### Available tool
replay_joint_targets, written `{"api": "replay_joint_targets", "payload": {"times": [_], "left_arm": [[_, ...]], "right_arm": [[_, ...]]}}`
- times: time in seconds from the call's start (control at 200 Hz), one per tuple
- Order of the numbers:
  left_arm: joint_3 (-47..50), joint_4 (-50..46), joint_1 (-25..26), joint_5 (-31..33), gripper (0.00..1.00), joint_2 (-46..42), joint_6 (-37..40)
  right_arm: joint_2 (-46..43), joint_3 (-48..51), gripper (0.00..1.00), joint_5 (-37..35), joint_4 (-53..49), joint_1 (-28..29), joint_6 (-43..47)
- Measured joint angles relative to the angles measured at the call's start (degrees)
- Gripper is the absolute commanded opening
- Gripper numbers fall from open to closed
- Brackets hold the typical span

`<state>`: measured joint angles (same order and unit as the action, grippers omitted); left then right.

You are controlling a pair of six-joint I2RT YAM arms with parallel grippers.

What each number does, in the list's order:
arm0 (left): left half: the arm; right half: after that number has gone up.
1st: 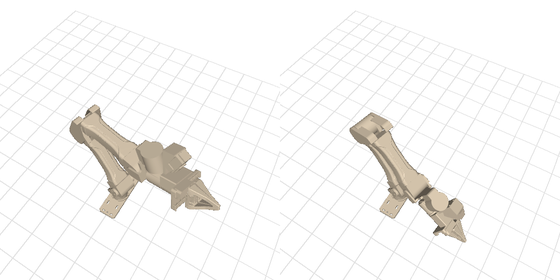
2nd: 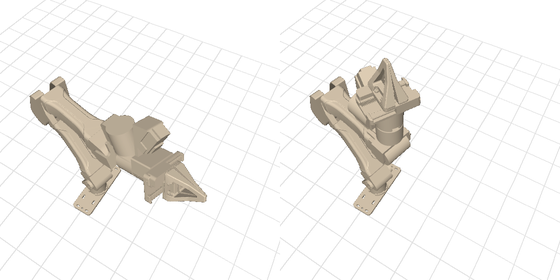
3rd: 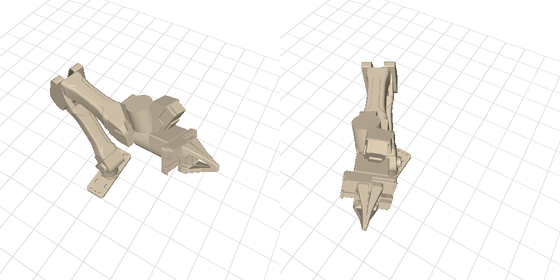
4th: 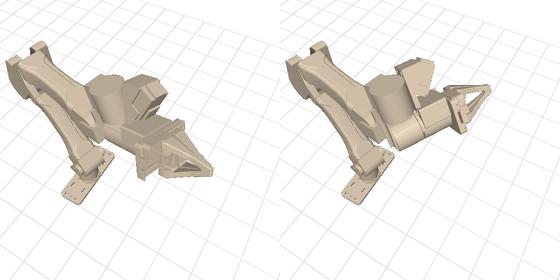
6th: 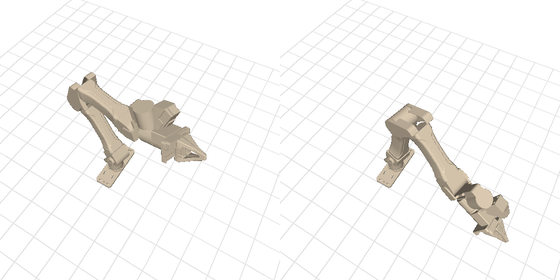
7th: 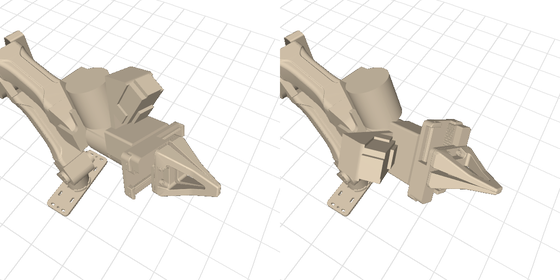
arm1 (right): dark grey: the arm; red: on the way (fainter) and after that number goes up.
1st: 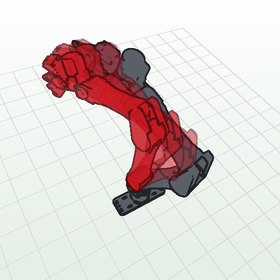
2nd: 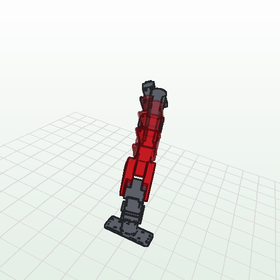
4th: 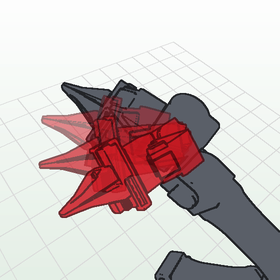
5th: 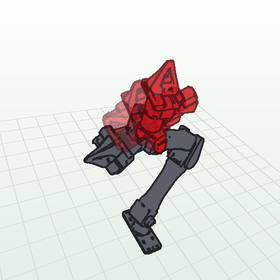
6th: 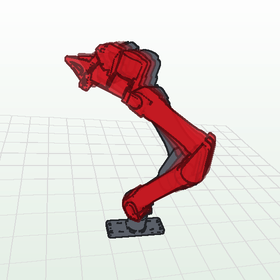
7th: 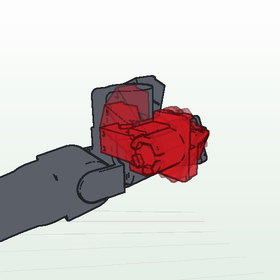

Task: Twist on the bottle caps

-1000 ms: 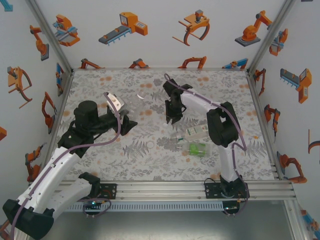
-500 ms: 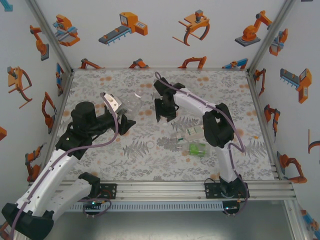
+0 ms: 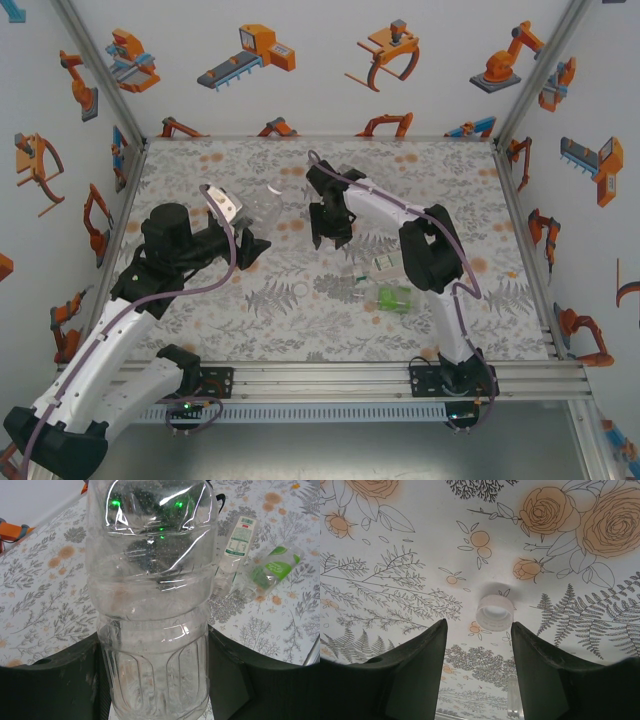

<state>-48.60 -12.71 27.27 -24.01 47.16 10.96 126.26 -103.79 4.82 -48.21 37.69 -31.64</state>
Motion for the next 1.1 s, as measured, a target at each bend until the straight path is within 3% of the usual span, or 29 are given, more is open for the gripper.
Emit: {"api": "replay_joint_targets", "payload": {"times": [0.716,1.097], "left_arm": [[0.4,0.0,-0.4,0.0,0.0,-0.4,-0.2],[0.4,0.0,-0.7,0.0,0.0,-0.7,-0.2]], "right_arm": [[1.1,1.0,0.49,0.3,0.7,0.0,0.0],[1.4,3.0,0.33,0.6,2.2,-0.2,-0.7]]}}
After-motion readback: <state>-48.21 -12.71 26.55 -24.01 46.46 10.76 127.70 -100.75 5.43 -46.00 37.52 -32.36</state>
